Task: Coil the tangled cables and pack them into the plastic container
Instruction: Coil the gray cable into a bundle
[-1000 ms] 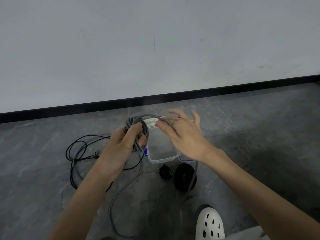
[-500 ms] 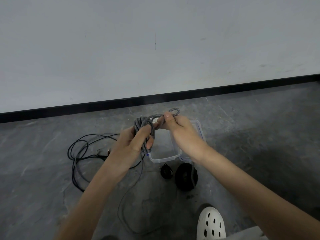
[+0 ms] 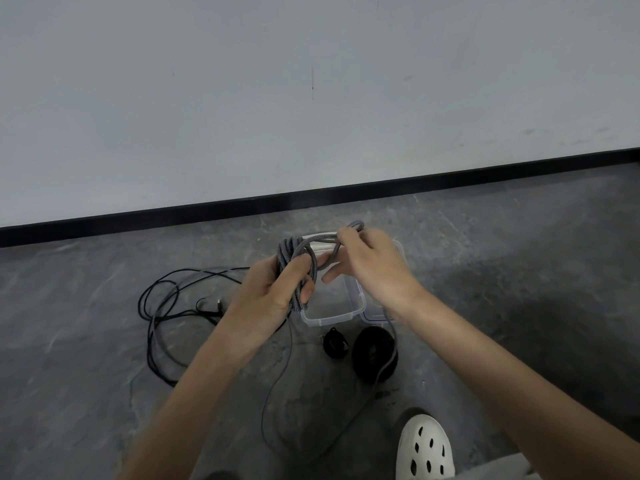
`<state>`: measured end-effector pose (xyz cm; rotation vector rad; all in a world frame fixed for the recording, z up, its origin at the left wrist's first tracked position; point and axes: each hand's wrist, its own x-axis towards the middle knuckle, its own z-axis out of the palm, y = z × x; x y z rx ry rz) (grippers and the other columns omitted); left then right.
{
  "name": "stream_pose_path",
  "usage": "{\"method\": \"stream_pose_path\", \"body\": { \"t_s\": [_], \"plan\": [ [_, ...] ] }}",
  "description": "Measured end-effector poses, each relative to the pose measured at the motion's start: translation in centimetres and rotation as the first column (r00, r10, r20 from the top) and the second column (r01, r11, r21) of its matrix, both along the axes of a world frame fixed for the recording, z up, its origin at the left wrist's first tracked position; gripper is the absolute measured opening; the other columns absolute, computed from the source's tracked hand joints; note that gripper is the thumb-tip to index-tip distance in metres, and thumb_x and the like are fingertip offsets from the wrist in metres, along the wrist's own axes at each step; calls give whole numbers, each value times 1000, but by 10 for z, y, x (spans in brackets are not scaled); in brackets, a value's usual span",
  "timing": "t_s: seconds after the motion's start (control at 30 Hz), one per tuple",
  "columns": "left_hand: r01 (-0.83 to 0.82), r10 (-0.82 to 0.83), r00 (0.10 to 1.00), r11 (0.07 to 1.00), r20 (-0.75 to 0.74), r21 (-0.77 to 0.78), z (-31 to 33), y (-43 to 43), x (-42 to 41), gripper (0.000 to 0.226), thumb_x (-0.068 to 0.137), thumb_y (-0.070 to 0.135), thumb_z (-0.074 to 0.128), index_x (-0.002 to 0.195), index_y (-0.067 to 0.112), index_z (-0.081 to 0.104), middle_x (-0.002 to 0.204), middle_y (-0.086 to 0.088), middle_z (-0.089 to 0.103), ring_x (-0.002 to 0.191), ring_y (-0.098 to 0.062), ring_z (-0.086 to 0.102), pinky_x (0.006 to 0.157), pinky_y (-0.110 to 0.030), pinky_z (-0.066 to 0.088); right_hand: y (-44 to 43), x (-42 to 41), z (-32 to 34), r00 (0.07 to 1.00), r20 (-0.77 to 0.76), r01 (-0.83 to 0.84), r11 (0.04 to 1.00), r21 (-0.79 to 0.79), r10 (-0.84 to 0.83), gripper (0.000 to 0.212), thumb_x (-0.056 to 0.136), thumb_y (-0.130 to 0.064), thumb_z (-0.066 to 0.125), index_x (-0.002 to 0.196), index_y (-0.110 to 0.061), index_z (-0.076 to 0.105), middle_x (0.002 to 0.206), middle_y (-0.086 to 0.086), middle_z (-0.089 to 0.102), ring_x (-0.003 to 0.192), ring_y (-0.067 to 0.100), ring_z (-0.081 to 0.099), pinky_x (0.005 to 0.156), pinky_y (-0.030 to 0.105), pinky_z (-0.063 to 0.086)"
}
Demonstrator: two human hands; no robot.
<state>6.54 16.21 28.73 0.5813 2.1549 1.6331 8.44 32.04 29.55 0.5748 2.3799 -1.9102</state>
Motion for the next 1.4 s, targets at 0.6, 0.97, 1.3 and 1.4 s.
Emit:
{"method": "stream_pose_path", "body": {
  "t_s": [0.6,0.97,1.3,1.4],
  "plan": [
    [-126,127,992,992,-16,20,1,-4,-5,50,102,29,43,54,14,45,51,8,45,51,-5,39,54,-8,33,14,11,-2,998,26,-68,900,431,63,33,94,-7,41,123,-10,56,78,7,71,62,8,62,59,18,49],
    [69,-87,968,994,235,81,-2,-3,1,48,91,51,44,64,11,47,61,1,44,63,-12,43,70,-22,37,23,-1,-7,989,-146,79,836,542,1,53,83,15,35,119,-12,64,68,-7,53,65,6,50,56,6,38],
    [122,-388,786,861,481,493,4,-2,0,35,94,41,40,73,24,62,56,6,44,69,-16,42,79,-26,43,8,5,-14,983,46,-147,600,787,180,46,83,16,48,124,-5,49,100,13,60,87,30,59,77,45,51],
    [24,-338,812,834,476,552,6,-5,-3,33,96,38,40,80,18,60,60,4,45,69,-14,45,85,-31,37,3,3,-18,971,116,-217,557,801,211,38,88,10,44,122,-8,46,103,15,60,89,35,59,77,48,51]
  ]
}}
